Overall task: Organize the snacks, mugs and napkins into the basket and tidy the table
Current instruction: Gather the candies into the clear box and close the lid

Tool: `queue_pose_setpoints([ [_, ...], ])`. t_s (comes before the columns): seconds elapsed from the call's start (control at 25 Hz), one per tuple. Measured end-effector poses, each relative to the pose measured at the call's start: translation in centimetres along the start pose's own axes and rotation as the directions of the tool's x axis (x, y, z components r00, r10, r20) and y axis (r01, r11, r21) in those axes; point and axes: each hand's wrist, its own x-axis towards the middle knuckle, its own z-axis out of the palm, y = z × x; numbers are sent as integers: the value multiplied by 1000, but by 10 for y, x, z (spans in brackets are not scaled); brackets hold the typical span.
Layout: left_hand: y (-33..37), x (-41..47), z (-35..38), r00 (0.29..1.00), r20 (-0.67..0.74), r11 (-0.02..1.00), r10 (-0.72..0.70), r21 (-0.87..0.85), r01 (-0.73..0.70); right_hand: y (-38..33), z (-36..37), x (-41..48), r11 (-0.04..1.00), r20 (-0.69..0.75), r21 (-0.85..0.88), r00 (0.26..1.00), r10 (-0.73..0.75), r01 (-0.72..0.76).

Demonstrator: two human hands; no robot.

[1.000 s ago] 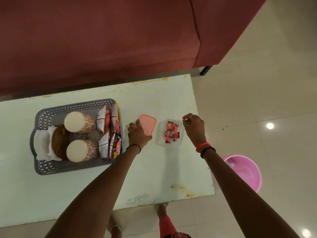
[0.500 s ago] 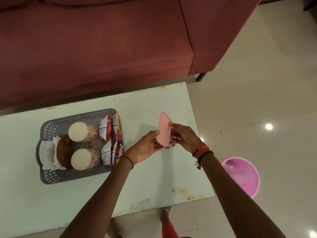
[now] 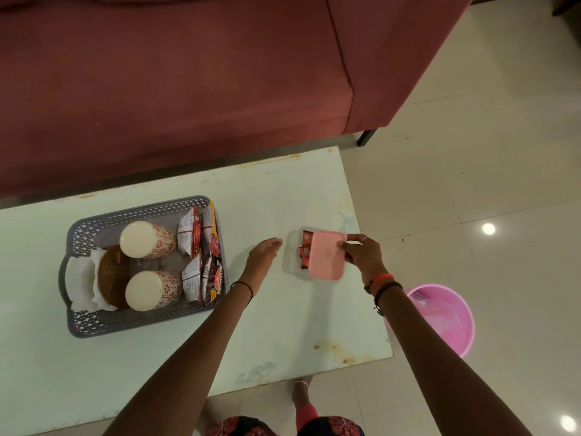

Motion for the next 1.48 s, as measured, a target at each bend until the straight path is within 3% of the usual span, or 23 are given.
queue_pose_setpoints([
  [0.12, 2, 2, 12, 997, 69, 957, 25, 288, -44, 5, 9, 4, 992, -67, -123, 997, -27, 19],
  [0.36, 7, 8, 25, 980, 85, 849, 182, 490, -200, 2, 33, 3, 964, -84, -244, 988, -128, 104],
  [0.68, 8, 10, 25, 975, 61, 810, 215, 547, -212, 5, 42, -1, 842, -31, -464, 945, -325, 274],
  [0.88, 12, 6, 25, 966, 79, 787, 245, 565, -246, 0, 45, 6, 837, -17, -482, 952, -304, 259],
  [0.92, 12, 5, 27, 950, 126, 736, 286, 605, -302, 0, 45, 6, 840, -15, -480, 955, -297, 253],
  [1.0, 11, 1, 30, 901, 282, 533, 330, 732, -424, 1, 45, 8, 854, -17, -467, 963, -270, 231],
  [1.12, 7, 0, 36, 888, 358, 287, 289, 852, -437, -1, 44, 9, 851, -10, -478, 967, -254, 218],
  [1.28, 7, 0, 48, 852, 316, 128, 417, 908, -399, -6, 43, 16, 832, 25, -515, 974, -226, 206],
  [1.4, 10, 1, 57, 854, 294, 110, 430, 922, -372, -13, 43, 24, 830, 30, -527, 980, -195, 181],
  [1.48, 9, 1, 61, 825, 237, 98, 513, 939, -330, -16, 42, 28, 825, 37, -537, 982, -186, 177],
])
